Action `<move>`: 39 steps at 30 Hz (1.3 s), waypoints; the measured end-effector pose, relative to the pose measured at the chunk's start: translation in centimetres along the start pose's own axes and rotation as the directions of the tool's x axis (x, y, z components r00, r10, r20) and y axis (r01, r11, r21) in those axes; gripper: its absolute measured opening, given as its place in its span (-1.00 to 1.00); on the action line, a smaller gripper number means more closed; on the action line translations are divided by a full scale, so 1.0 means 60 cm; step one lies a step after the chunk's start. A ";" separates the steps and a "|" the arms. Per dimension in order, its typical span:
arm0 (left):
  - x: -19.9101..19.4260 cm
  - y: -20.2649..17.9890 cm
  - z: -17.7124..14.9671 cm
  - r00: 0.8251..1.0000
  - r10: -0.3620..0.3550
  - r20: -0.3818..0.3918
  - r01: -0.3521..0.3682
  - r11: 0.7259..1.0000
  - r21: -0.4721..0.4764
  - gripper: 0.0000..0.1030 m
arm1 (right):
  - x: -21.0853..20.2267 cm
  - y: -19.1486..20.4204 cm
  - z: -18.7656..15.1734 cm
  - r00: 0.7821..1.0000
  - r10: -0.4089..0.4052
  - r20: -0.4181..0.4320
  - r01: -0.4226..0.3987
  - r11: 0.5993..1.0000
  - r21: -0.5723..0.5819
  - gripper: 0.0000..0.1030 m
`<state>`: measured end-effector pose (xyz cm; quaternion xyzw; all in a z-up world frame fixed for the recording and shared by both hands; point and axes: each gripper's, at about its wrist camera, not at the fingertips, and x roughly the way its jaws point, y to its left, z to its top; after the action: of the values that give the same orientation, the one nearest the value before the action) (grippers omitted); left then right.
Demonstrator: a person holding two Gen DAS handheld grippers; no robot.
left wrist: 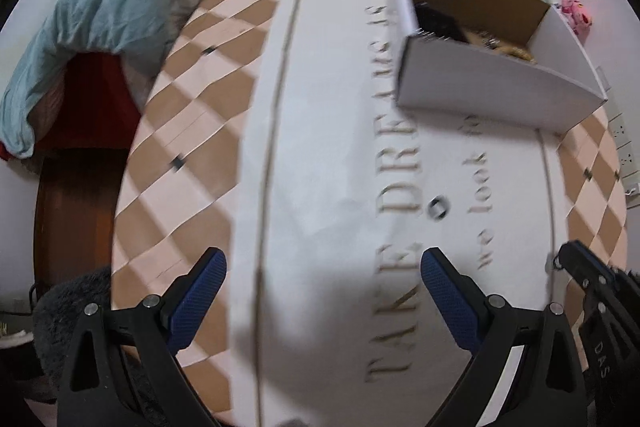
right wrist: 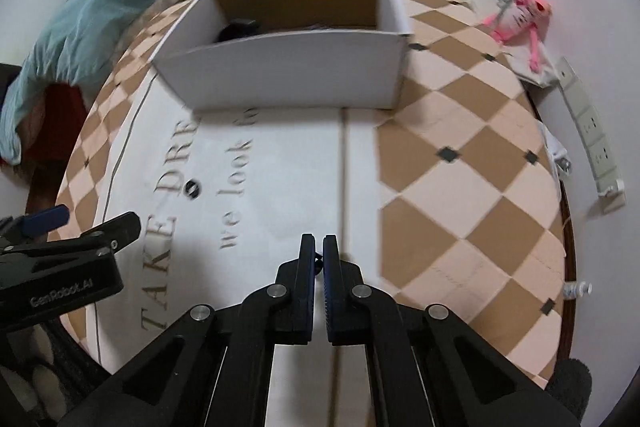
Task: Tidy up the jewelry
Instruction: 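Grasp a small black ring with the left tool while the right tool grasps another black ring, then carry the black rings into the cardboard box and open both tools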
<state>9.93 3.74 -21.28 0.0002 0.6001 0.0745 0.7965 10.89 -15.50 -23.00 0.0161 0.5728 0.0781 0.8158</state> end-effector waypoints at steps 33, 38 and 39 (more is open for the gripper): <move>-0.105 -0.074 0.049 0.946 -0.276 0.172 0.255 0.957 0.135 -0.81 | -0.117 -0.079 0.059 0.988 0.056 0.141 -0.075 0.988 0.135 -0.92; -0.146 -0.077 0.114 0.913 -0.362 0.186 0.346 0.931 0.116 -0.81 | -0.138 -0.081 0.136 0.976 0.121 0.183 -0.147 0.980 0.136 -0.93; -0.147 -0.077 0.134 0.908 -0.377 0.182 0.362 0.926 0.109 -0.81 | -0.136 -0.081 0.160 0.973 0.134 0.186 -0.160 0.979 0.129 -0.93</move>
<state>15.79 -1.15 -10.99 -0.0769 0.5085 -0.0999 0.8518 17.70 -20.89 -12.65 0.1240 0.4997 0.0953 0.8520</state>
